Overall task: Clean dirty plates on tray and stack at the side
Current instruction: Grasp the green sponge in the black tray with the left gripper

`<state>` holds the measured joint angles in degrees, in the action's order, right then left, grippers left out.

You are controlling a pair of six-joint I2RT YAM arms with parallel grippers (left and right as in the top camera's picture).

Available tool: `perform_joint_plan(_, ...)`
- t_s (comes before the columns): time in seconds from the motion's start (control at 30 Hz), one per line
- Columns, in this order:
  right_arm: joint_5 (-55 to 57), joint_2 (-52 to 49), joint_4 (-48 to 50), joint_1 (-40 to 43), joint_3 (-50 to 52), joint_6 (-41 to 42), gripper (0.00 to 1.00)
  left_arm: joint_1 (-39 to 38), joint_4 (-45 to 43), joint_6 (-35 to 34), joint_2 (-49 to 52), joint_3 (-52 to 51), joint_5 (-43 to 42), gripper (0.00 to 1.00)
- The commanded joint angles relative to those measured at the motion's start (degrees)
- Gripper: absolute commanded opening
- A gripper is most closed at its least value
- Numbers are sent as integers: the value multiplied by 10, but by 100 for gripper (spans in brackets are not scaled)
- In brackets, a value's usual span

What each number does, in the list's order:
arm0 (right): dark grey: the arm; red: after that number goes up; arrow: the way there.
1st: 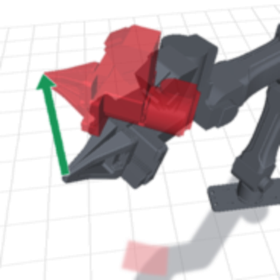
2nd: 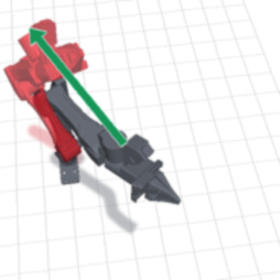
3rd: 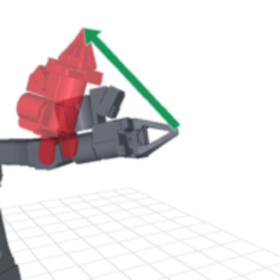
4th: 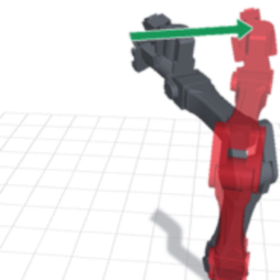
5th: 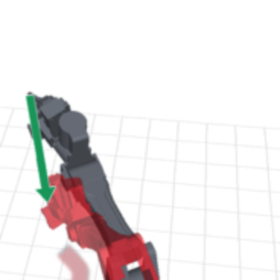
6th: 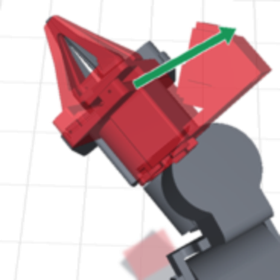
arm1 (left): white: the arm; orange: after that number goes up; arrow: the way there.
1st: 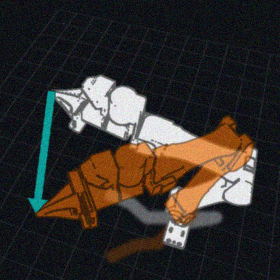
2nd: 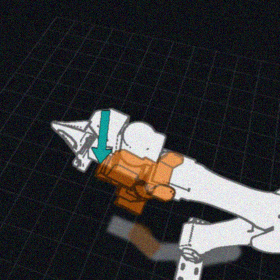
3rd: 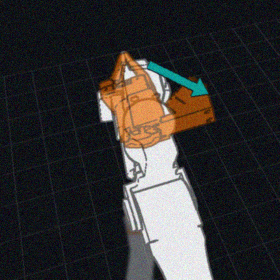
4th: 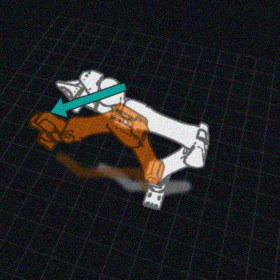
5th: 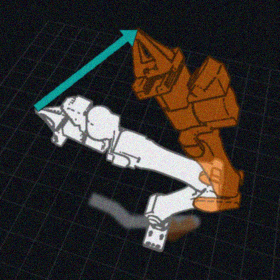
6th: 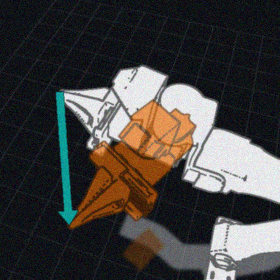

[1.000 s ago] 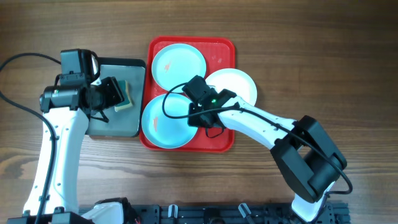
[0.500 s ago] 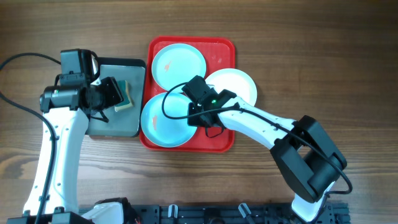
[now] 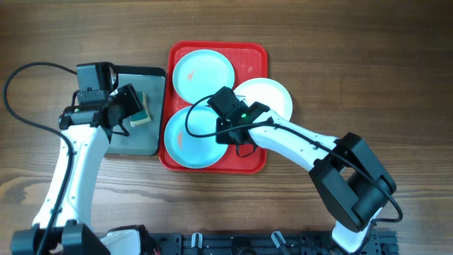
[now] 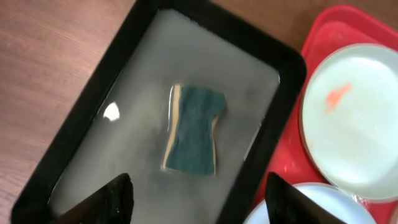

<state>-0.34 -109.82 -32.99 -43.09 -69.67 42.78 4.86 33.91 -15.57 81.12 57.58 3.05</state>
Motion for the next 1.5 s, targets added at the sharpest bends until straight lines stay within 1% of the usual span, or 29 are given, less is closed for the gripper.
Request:
perform_joint_plan(0.0,16,19,-3,0,-4,-12,5,-2,-42,3,55,-15,11,68)
perform_joint_plan(0.03,16,19,-3,0,-4,-12,5,-2,-53,6,70,-15,8,70)
perform_joint_plan(0.07,16,19,-3,0,-4,-12,4,-2,-63,20,84,-15,-1,71)
perform_joint_plan(0.17,16,19,-3,0,-4,-12,4,-2,-90,69,119,-15,-31,68)
perform_joint_plan(0.27,16,19,-3,0,-4,-12,4,-2,-106,106,149,-15,-32,67)
perform_joint_plan(0.43,16,19,-3,0,-4,-15,4,-2,-111,109,176,-15,-31,68)
perform_joint_plan(0.57,16,19,-3,0,-4,-15,4,-2,-115,109,192,-15,-30,64)
perform_joint_plan(0.73,16,19,-2,0,-4,-15,4,-2,-126,109,211,-15,-30,52)
perform_joint_plan(0.83,16,19,-2,0,-4,-15,4,-2,-137,109,219,-15,-30,50)
perform_joint_plan(0.93,16,19,-2,0,-4,-15,4,-2,-150,109,219,-15,-30,34)
perform_joint_plan(0.97,16,19,-2,0,-4,-15,4,-2,-154,109,219,-15,-30,33)
perform_joint_plan(1.27,16,19,-1,0,-4,-15,4,-2,-144,109,221,-15,-32,32)
perform_joint_plan(1.33,16,19,-1,0,-4,-15,4,-2,-139,109,221,-15,-32,38)
perform_joint_plan(1.47,16,19,-1,0,-4,-15,4,-2,-136,109,226,-15,-32,40)
